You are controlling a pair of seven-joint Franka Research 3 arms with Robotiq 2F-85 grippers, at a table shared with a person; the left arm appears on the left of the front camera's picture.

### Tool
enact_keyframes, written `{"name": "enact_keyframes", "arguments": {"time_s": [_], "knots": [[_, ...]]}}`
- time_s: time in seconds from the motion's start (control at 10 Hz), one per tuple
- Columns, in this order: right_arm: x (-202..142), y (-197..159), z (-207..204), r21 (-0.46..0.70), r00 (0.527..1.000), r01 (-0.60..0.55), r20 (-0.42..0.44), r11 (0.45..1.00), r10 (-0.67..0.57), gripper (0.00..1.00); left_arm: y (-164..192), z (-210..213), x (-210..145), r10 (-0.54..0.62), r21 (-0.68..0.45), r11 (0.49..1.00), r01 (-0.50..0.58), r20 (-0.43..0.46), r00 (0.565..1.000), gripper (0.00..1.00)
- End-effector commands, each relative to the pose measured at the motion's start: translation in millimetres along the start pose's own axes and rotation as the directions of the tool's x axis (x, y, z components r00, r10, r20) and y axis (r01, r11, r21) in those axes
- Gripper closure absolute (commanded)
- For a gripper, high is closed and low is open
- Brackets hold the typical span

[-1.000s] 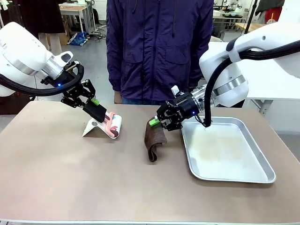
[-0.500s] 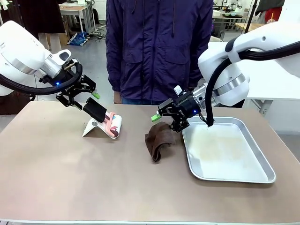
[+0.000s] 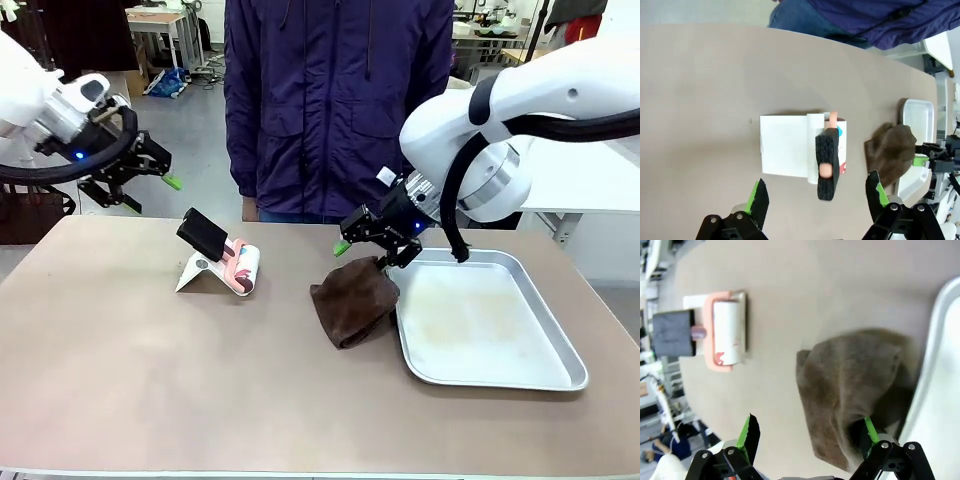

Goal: Clean the surface of the table.
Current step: Return the Lint Roller and towel to their original positions.

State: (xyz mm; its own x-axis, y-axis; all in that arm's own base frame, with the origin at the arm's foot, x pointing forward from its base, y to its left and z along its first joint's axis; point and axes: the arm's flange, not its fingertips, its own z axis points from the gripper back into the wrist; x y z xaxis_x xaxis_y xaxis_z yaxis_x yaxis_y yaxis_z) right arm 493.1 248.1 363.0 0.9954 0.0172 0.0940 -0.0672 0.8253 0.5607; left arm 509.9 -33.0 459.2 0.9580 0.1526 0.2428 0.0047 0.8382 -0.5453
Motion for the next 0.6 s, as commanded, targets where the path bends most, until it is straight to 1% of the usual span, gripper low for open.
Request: {"name": "enact_keyframes", "arguments": {"time_s": [0.0,0.1,0.2,0.3,0.4,0.5], "knots": [[-9.0,11.7,11.5,-0.037,0.995,-0.011,0.097,0.999,0.014,0.0,-1.6,16.0,-17.5,0.001,0.002,1.0,-0.001,0.019,1.0,0.0],[-11.6,11.2,20.8,0.038,0.99,-0.018,0.137,0.999,0.013,0.0,-4.4,26.0,-24.4,-0.014,-0.014,1.0,0.014,0.027,1.0,0.0],[-16.2,9.3,29.2,0.124,0.984,-0.016,0.18,0.992,-0.006,0.0,-5.3,36.5,-30.2,0.015,-0.028,0.999,-0.014,0.021,1.0,0.0],[-22.9,6.3,38.0,0.225,0.98,-0.034,0.199,0.974,-0.012,0.0,-5.2,49.3,-37.7,0.041,-0.054,0.998,-0.039,0.03,0.999,0.0],[-29.7,1.4,45.6,0.307,0.978,-0.042,0.208,0.951,-0.024,0.0,-3.5,62.2,-45.8,0.054,-0.11,0.993,-0.051,0.02,0.998,0.0],[-36.8,-4.5,51.4,0.389,0.986,-0.032,0.165,0.921,-0.035,0.0,-1.1,71.7,-52.9,0.077,-0.157,0.985,-0.075,0.003,0.997,0.0]]}}
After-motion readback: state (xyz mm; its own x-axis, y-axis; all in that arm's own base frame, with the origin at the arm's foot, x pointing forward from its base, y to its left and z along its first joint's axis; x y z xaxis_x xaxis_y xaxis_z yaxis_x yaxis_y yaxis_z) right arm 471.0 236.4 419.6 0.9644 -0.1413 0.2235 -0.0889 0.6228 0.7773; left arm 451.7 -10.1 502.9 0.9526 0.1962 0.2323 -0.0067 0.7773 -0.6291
